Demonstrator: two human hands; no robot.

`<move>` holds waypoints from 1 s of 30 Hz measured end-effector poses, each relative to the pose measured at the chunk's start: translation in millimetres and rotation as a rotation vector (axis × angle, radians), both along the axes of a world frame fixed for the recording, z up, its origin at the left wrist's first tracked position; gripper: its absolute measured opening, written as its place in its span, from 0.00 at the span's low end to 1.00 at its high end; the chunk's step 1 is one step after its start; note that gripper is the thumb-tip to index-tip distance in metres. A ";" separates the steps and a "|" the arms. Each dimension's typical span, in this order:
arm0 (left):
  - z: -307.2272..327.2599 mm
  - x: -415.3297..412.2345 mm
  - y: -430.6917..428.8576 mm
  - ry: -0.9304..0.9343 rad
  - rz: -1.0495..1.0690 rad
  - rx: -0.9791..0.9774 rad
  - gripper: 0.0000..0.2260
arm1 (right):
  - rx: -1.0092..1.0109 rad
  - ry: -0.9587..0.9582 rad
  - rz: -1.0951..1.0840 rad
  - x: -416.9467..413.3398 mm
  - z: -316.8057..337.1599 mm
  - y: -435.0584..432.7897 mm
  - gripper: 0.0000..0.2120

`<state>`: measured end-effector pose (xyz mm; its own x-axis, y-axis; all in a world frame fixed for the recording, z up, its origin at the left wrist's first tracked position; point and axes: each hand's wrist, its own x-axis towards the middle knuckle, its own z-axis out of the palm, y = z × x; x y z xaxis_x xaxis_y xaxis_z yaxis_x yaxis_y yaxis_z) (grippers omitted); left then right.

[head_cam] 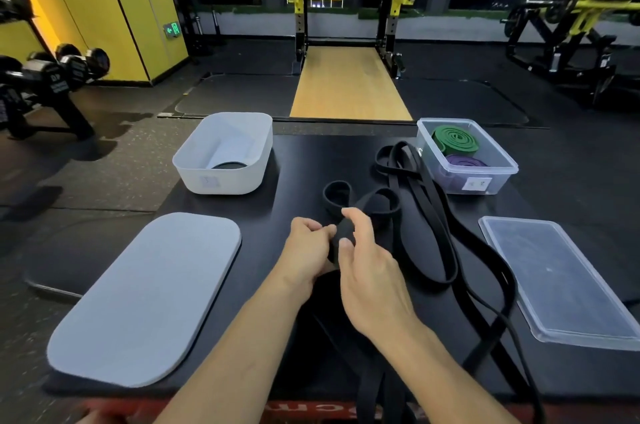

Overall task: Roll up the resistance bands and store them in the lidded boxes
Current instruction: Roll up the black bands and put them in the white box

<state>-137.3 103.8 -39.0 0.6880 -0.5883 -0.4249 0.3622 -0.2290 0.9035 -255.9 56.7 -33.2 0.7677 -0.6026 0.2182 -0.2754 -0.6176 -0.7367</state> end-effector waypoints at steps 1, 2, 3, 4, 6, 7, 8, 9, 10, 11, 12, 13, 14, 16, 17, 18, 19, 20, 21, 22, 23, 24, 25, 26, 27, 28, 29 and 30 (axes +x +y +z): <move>3.7 -5.6 5.4 0.180 -0.007 -0.122 0.13 | 0.011 -0.033 0.018 0.0 1.1 3.5 0.19; 8.8 -10.4 11.6 0.371 -0.017 -0.258 0.17 | 0.068 -0.099 0.030 -0.5 3.4 6.9 0.20; 12.6 -13.6 18.1 0.533 -0.011 -0.388 0.20 | 0.154 -0.200 0.031 -0.7 4.2 8.8 0.19; 16.5 -17.0 23.8 0.627 -0.005 -0.481 0.23 | 0.247 -0.300 0.023 -1.2 5.5 9.1 0.19; 19.9 -24.3 30.0 0.621 -0.063 -0.511 0.24 | 0.409 -0.384 0.001 -0.3 4.2 5.3 0.17; 19.0 -25.9 28.8 0.554 -0.092 -0.478 0.22 | 0.445 -0.370 -0.007 0.9 3.4 2.8 0.15; 19.5 -26.9 27.1 0.489 -0.095 -0.435 0.18 | 0.464 -0.333 -0.015 0.9 3.4 1.4 0.14; 18.6 -26.4 25.1 0.437 -0.072 -0.400 0.15 | 0.483 -0.294 -0.029 0.5 2.1 0.5 0.11; 20.0 -26.8 23.3 0.388 -0.042 -0.377 0.13 | 0.504 -0.258 -0.042 0.1 1.7 0.8 0.09; 21.4 -27.0 22.0 0.327 -0.018 -0.360 0.13 | 0.524 -0.218 -0.059 -0.4 -0.5 1.1 0.08; 24.4 -28.8 20.8 0.267 -0.013 -0.350 0.14 | 0.545 -0.180 -0.079 -1.1 -2.6 1.4 0.08; 27.0 -31.4 19.6 0.210 -0.015 -0.340 0.15 | 0.558 -0.154 -0.098 -0.9 -5.7 0.6 0.09; 28.2 -34.2 18.0 0.169 -0.022 -0.330 0.15 | 0.557 -0.138 -0.105 -0.6 -7.2 0.4 0.11; 31.9 -36.2 15.0 0.170 -0.042 -0.341 0.17 | 0.562 -0.166 -0.066 -0.4 -8.9 0.1 0.13; 34.6 -35.0 13.3 0.221 -0.064 -0.369 0.18 | 0.577 -0.218 -0.039 -1.1 -9.2 0.9 0.13; 37.7 -33.1 11.5 0.287 -0.089 -0.395 0.19 | 0.591 -0.270 -0.018 -2.5 -8.1 2.9 0.12; 40.3 -31.8 10.0 0.351 -0.103 -0.407 0.20 | 0.599 -0.306 -0.011 -4.1 -8.2 5.1 0.12; 43.1 -31.9 8.7 0.402 -0.095 -0.403 0.20 | 0.594 -0.324 -0.014 -5.4 -9.0 6.6 0.16; 44.6 -32.4 7.2 0.445 -0.065 -0.406 0.20 | 0.582 -0.325 -0.024 -6.6 -11.0 8.0 0.19; 45.9 -33.5 6.0 0.476 -0.035 -0.418 0.19 | 0.555 -0.318 -0.026 -7.6 -12.1 8.9 0.20; 46.1 -34.0 5.7 0.485 -0.018 -0.429 0.17 | 0.529 -0.315 -0.013 -8.8 -10.4 10.3 0.18; 46.3 -33.8 5.7 0.484 -0.011 -0.431 0.17 | 0.518 -0.315 0.011 -10.5 -7.5 11.0 0.15; 45.2 -30.9 5.7 0.488 -0.010 -0.431 0.16 | 0.535 -0.310 0.043 -13.0 -4.2 11.0 0.13; 46.7 -26.8 6.1 0.512 -0.014 -0.429 0.17 | 0.582 -0.301 0.077 -16.3 -1.7 10.9 0.13; 49.1 -22.8 6.6 0.545 -0.020 -0.434 0.19 | 0.640 -0.288 0.112 -21.0 0.0 11.8 0.13; 51.4 -20.3 6.6 0.561 -0.026 -0.436 0.23 | 0.683 -0.281 0.138 -25.9 1.8 13.9 0.13; 54.1 -20.3 6.5 0.551 -0.039 -0.436 0.25 | 0.686 -0.276 0.145 -30.3 2.4 17.2 0.13; 58.2 -24.4 7.6 0.516 -0.063 -0.441 0.23 | 0.663 -0.278 0.150 -33.9 3.1 22.0 0.12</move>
